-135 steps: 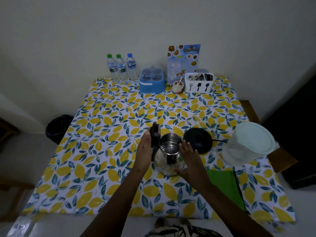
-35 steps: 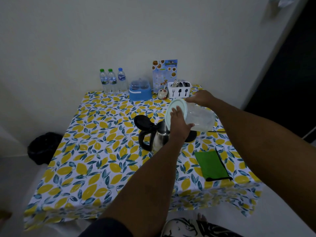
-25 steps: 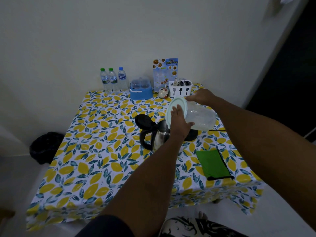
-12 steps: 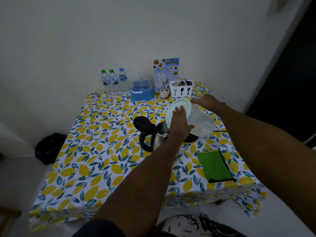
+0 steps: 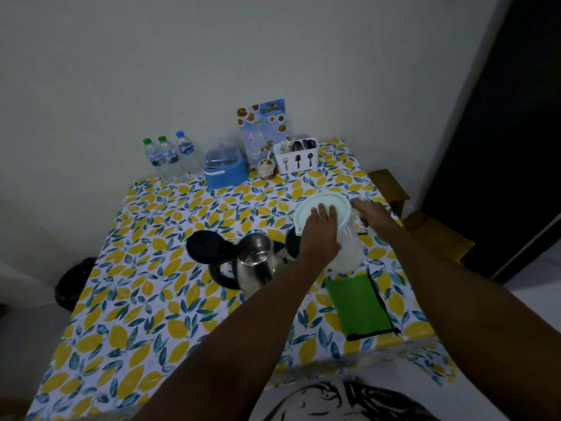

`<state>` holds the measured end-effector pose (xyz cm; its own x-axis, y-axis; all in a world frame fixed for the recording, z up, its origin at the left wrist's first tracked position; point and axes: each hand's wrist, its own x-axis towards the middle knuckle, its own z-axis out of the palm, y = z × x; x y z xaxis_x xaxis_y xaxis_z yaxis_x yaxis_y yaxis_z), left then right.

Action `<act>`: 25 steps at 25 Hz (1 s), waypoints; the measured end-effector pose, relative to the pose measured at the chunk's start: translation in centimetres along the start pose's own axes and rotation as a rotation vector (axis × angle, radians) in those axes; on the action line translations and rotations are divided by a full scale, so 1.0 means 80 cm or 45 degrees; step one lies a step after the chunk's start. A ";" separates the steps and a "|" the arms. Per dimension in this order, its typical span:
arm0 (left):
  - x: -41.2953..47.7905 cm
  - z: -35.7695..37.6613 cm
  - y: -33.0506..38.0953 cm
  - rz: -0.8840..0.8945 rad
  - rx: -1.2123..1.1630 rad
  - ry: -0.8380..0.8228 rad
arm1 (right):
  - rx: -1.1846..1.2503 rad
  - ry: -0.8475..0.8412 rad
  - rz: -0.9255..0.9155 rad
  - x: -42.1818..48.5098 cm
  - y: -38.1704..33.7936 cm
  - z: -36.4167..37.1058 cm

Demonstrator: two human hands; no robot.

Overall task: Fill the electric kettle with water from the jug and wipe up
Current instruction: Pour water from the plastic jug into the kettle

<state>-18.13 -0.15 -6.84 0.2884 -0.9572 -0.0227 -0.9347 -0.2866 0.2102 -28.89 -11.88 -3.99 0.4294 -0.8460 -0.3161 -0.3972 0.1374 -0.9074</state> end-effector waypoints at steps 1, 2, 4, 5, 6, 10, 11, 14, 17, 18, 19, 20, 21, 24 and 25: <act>0.010 0.007 0.011 0.029 0.040 -0.023 | 0.068 0.019 0.046 0.009 0.011 -0.011; 0.021 0.014 0.022 0.053 0.076 -0.046 | 0.132 0.047 0.096 0.019 0.022 -0.023; 0.044 0.026 0.046 0.090 0.132 -0.083 | 0.231 0.105 0.195 0.039 0.039 -0.046; 0.054 0.032 0.056 0.106 0.155 -0.088 | 0.267 0.122 0.225 0.049 0.047 -0.057; 0.061 0.037 0.066 0.120 0.179 -0.085 | 0.282 0.132 0.245 0.059 0.054 -0.065; 0.082 0.057 0.091 0.179 0.269 -0.107 | 0.158 0.101 0.272 0.090 0.082 -0.090; 0.084 0.060 0.093 0.200 0.285 -0.111 | 0.153 0.090 0.242 0.093 0.092 -0.095; 0.089 0.069 0.099 0.282 0.309 -0.092 | 0.088 0.040 0.032 0.092 0.119 -0.113; 0.085 0.074 0.098 0.308 0.285 -0.042 | -0.033 0.019 -0.042 0.092 0.130 -0.124; 0.084 0.073 0.095 0.323 0.250 -0.031 | 0.000 0.069 -0.078 0.093 0.130 -0.125; 0.082 0.071 0.089 0.335 0.193 -0.015 | 0.016 0.116 -0.140 0.091 0.132 -0.123; 0.079 0.067 0.082 0.341 0.120 0.008 | -0.014 0.156 -0.215 0.086 0.132 -0.121; 0.073 0.063 0.074 0.338 0.045 0.042 | -0.108 0.198 -0.302 0.076 0.132 -0.118; 0.036 0.057 0.043 0.264 -0.172 0.178 | -0.473 0.293 -0.648 0.034 0.131 -0.097; 0.021 0.055 0.031 0.221 -0.242 0.229 | -0.579 0.289 -0.765 0.019 0.130 -0.083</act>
<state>-20.87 -2.67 -10.68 0.1756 -0.9640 0.1997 -0.9227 -0.0904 0.3749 -37.76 -15.17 -12.08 0.5189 -0.7998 0.3018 -0.4633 -0.5598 -0.6870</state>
